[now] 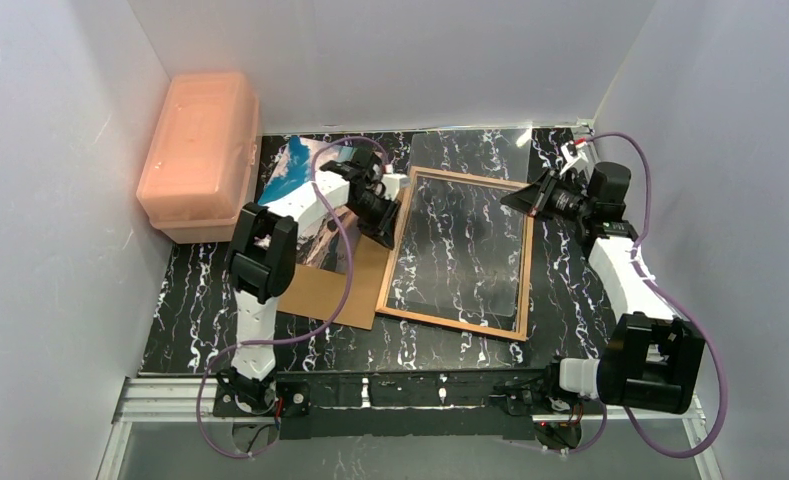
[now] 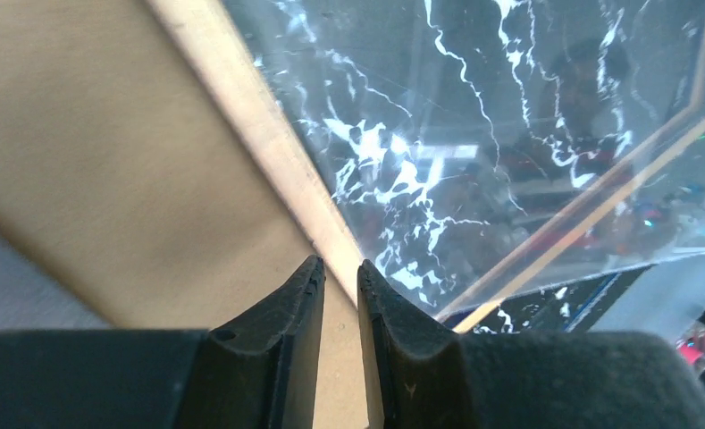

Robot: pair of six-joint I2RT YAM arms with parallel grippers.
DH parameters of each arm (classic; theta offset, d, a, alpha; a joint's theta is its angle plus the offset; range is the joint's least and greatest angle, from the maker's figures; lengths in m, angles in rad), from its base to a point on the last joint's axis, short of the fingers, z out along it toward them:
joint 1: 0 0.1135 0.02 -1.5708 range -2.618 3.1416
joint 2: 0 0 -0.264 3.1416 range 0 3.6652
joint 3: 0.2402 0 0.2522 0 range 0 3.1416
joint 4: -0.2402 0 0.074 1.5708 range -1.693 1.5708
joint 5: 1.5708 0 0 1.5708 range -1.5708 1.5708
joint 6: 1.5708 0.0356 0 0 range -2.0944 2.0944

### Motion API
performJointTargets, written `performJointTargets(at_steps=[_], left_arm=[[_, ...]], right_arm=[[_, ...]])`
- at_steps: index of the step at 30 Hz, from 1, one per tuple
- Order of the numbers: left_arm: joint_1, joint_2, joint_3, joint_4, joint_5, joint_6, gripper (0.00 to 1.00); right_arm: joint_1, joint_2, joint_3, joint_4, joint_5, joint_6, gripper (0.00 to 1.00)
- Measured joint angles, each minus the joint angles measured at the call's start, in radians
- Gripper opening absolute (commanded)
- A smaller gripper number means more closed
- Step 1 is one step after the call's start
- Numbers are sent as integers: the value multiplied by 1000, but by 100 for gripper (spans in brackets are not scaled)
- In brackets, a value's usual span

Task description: Put the photo into the frame

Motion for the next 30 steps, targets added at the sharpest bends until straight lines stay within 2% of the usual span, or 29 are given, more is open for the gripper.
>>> performJointTargets(at_steps=[9, 18, 30], left_arm=[[148, -170, 0, 2, 56, -34, 19], [128, -179, -69, 12, 51, -37, 19], [114, -108, -160, 102, 60, -38, 19]], right_arm=[[0, 36, 59, -39, -40, 54, 1], [0, 148, 64, -217, -21, -6, 1], [0, 226, 67, -250, 3, -68, 1]])
